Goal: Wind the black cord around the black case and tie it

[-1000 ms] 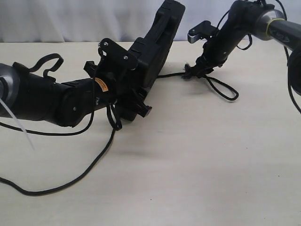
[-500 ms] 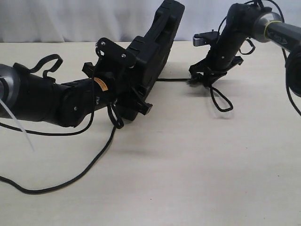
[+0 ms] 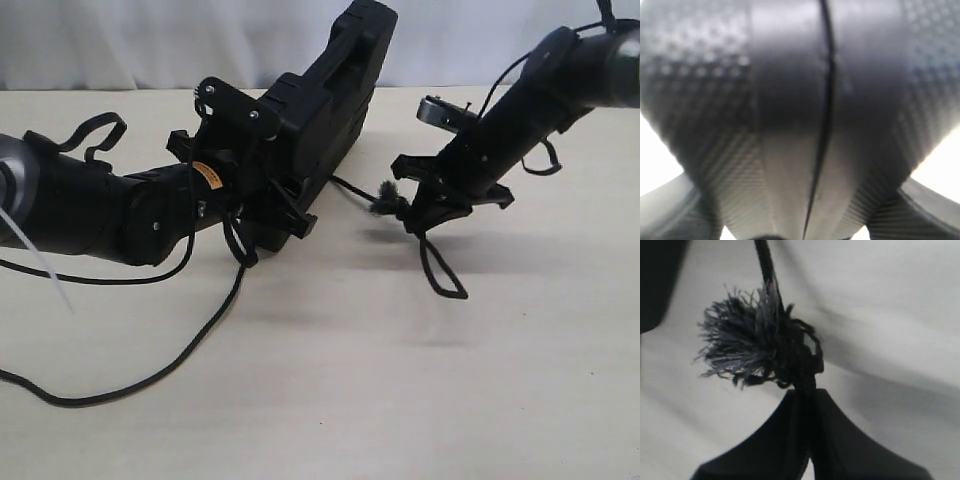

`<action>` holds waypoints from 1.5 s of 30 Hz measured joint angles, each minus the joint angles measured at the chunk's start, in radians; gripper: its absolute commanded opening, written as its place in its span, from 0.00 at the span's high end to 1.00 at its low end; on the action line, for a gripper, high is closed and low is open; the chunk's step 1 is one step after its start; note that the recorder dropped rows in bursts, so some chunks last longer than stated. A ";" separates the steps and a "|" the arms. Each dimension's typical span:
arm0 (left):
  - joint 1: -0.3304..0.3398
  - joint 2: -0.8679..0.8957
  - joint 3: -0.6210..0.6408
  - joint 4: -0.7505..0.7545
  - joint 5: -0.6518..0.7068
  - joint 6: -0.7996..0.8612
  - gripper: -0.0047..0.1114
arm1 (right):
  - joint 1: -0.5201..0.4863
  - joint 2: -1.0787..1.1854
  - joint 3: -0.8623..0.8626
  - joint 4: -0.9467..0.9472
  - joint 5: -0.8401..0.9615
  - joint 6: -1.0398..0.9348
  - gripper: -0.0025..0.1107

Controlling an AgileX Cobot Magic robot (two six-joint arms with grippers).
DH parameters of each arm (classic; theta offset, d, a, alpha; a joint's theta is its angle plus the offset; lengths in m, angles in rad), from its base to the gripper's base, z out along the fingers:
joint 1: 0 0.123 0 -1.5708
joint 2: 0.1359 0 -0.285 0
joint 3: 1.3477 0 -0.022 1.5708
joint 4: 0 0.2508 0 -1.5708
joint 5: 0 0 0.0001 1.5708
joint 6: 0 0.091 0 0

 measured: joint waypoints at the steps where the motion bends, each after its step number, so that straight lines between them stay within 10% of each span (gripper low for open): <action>1: 0.000 0.002 0.000 0.000 -0.002 0.000 0.96 | 0.000 -0.006 0.033 0.047 -0.007 -0.035 0.91; 7: 0.000 0.004 0.000 0.000 -0.008 0.005 0.96 | 0.000 -0.008 0.133 0.114 -0.071 -0.130 0.52; 13: 0.000 0.004 0.000 0.000 -0.008 0.005 0.96 | 0.000 -0.104 0.018 -0.126 -0.061 -0.240 0.63; 26: 0.000 0.004 0.000 -0.003 0.000 0.003 0.96 | 0.049 -0.213 0.108 -0.184 -0.139 -1.695 0.63; 32: 0.000 0.004 0.000 -0.003 0.002 0.003 0.96 | 0.224 -0.206 0.281 -0.511 -0.516 -1.726 0.63; 45: 0.000 0.004 0.000 -0.003 0.002 0.003 0.96 | 0.306 -0.168 0.391 -0.739 -0.681 -1.726 0.63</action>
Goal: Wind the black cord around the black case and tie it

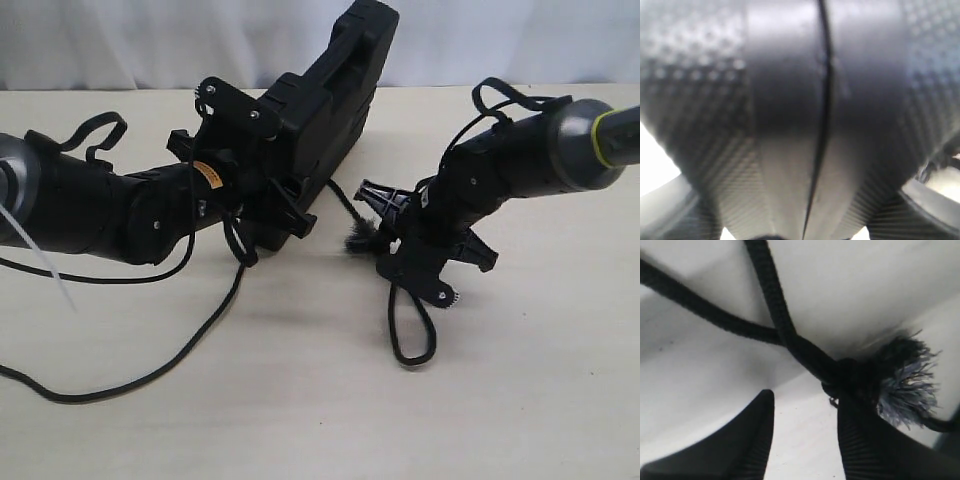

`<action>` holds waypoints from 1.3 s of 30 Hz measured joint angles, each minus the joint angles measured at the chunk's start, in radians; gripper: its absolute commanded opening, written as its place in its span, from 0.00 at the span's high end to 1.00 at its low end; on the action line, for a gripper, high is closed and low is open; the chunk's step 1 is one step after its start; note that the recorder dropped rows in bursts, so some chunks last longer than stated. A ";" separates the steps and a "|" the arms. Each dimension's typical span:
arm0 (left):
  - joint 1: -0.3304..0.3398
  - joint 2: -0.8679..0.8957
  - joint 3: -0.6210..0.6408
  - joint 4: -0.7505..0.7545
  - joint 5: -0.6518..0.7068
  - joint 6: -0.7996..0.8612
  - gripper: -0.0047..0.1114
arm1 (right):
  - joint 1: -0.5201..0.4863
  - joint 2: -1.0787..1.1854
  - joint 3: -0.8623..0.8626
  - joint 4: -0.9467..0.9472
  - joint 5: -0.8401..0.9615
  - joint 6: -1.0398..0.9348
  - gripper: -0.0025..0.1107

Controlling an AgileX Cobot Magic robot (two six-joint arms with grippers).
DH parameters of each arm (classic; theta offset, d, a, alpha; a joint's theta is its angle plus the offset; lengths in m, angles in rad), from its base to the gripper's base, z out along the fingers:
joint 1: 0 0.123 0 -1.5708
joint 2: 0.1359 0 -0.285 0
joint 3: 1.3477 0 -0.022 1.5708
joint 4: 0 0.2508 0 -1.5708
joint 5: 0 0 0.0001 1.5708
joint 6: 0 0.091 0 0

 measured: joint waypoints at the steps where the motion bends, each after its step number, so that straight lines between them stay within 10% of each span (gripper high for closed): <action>1: 0.000 0.000 0.000 0.000 0.000 0.000 0.96 | 0.013 0.000 0.000 0.000 -0.004 0.000 0.63; 17: 0.000 0.000 0.000 0.000 0.002 0.000 0.96 | 0.121 -0.001 0.000 0.003 -0.037 0.000 0.64; 23: 0.000 0.000 -0.002 0.000 0.004 0.000 0.96 | 0.123 0.026 0.000 0.003 -0.023 0.000 0.94; 27: 0.000 0.000 -0.002 0.000 0.006 0.000 0.96 | 0.123 0.028 -0.002 0.008 -0.018 0.046 0.94; 39: 0.000 -0.040 0.003 -0.004 0.093 0.024 0.96 | -0.023 -0.062 -0.002 0.751 0.084 0.000 0.94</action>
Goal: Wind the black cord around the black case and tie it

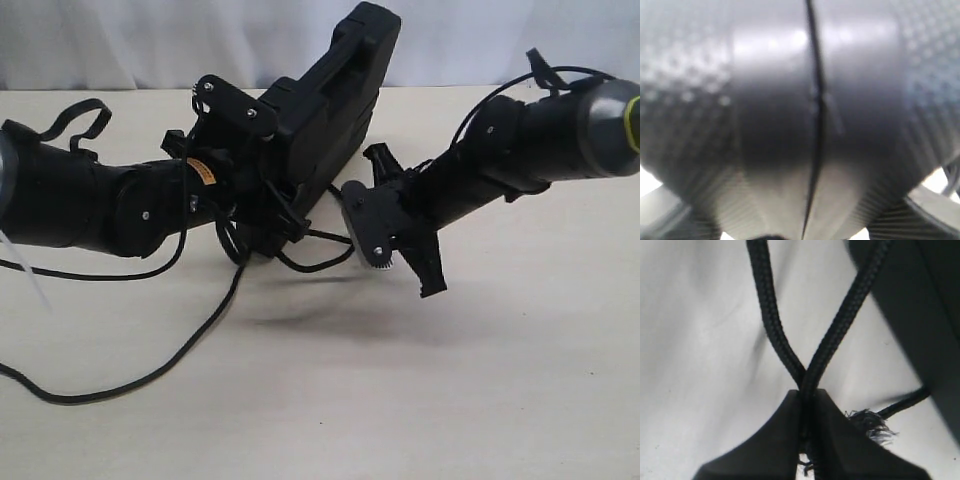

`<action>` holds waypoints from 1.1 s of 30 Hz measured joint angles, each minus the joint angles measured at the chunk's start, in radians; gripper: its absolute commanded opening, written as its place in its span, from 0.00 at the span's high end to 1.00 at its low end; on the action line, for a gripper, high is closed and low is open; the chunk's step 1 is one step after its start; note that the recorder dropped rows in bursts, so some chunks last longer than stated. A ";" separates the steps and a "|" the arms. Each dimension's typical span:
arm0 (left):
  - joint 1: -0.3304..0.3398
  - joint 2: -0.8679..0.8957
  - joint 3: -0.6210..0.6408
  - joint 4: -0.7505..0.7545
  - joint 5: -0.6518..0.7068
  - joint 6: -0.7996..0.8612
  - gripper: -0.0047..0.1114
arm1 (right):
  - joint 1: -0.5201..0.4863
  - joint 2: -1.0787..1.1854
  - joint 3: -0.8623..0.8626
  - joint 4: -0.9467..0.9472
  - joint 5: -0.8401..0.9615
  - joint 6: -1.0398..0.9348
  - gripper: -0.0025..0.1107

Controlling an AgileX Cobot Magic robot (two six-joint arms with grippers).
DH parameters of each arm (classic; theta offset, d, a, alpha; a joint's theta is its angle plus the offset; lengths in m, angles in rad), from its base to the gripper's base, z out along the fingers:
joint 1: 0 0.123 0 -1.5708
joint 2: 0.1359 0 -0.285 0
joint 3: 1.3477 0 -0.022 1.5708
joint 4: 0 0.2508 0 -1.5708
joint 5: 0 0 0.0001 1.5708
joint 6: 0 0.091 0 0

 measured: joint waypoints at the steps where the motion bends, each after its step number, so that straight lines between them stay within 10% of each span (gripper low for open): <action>1: 0.000 0.000 0.011 0.000 -0.017 0.002 0.96 | -0.017 0.000 0.000 0.041 0.007 0.000 0.94; 33: -0.160 -0.394 0.403 -0.369 -0.117 0.095 0.96 | -0.096 0.000 0.000 0.549 0.095 0.051 0.94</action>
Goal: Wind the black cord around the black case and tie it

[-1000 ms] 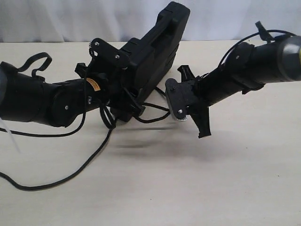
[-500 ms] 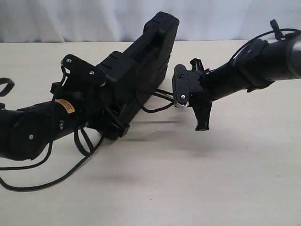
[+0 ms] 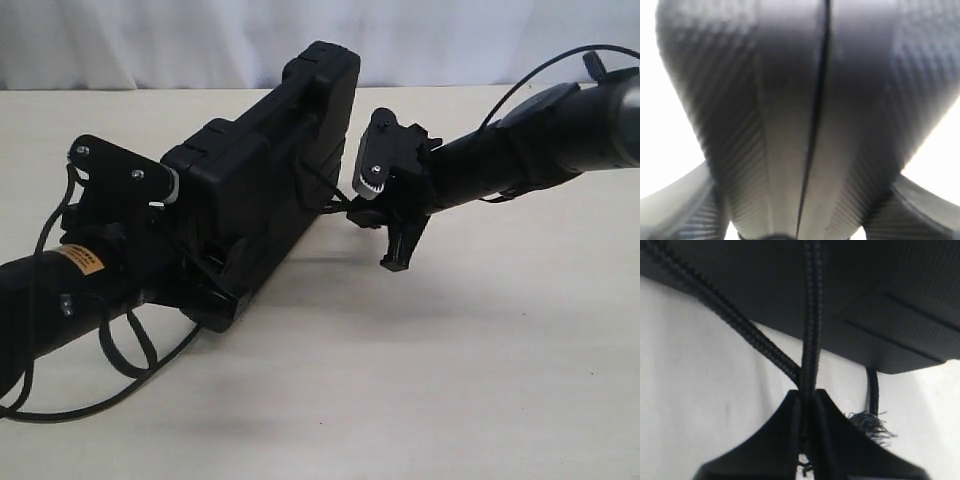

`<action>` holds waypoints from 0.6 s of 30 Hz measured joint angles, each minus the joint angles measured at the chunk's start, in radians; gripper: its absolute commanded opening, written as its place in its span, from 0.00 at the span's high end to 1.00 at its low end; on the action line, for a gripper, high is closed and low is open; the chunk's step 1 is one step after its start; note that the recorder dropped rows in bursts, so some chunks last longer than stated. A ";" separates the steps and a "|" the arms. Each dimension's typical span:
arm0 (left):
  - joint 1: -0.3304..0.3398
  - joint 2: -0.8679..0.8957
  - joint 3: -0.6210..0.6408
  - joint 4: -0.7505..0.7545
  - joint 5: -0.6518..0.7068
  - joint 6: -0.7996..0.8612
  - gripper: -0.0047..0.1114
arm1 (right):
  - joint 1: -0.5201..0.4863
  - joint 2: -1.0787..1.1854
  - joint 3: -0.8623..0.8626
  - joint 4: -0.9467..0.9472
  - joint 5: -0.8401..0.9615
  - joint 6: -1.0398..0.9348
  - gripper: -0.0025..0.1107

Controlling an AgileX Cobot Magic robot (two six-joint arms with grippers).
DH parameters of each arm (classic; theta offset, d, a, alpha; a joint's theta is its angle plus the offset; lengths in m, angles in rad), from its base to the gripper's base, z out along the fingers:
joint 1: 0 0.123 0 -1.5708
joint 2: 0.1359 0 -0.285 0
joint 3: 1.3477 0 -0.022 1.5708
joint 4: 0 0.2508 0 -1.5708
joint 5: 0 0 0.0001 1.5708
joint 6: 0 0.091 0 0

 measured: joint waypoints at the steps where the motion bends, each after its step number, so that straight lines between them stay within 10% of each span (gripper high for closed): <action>1: -0.007 0.000 0.000 -0.034 -0.009 0.041 0.96 | -0.003 -0.002 0.000 0.000 0.002 0.048 0.94; 18: -0.097 0.126 0.000 -0.118 -0.199 0.109 0.96 | -0.044 -0.105 0.002 -0.384 0.104 0.781 0.94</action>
